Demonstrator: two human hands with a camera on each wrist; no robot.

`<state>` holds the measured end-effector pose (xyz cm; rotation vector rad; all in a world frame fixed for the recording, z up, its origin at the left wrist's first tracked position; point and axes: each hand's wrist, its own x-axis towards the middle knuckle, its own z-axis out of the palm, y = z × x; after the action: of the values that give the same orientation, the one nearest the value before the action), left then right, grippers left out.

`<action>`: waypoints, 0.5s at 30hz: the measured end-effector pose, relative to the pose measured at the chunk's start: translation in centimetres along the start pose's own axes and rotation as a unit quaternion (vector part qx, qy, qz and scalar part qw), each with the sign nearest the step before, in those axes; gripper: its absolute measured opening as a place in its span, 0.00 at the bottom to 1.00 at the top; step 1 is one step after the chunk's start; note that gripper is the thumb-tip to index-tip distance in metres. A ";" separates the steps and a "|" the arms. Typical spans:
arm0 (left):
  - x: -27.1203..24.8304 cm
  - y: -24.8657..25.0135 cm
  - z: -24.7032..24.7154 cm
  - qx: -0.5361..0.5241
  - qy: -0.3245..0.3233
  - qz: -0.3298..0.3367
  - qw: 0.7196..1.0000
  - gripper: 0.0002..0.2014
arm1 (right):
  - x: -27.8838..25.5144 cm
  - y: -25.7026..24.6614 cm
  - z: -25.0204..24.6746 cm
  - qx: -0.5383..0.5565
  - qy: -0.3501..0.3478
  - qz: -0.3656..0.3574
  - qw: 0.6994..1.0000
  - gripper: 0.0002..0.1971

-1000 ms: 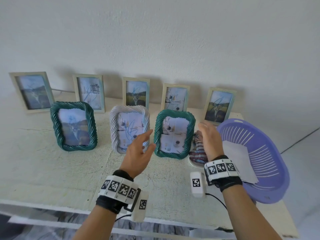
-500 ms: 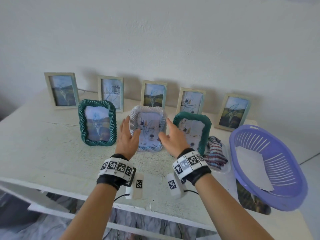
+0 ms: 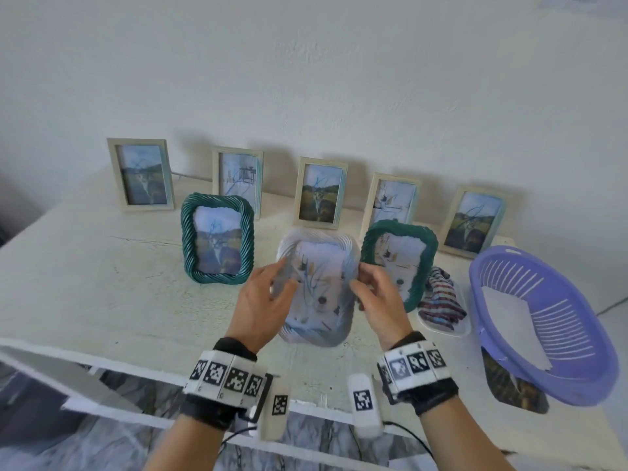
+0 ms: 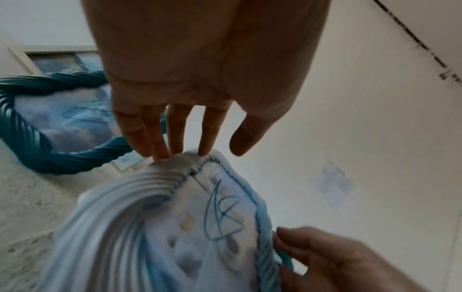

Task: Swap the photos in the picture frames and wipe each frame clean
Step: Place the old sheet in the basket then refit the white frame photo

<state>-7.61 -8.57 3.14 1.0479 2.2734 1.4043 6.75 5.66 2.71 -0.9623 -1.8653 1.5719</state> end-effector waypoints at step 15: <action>-6.7 -2.7 0.0 0.066 -0.211 -0.065 0.973 0.52 | -9.4 3.9 3.0 0.347 0.044 0.133 0.927 0.20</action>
<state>-4.09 -14.00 -0.10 1.0920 2.0937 0.8873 11.04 -3.26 -1.15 -0.9401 -0.9960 2.0932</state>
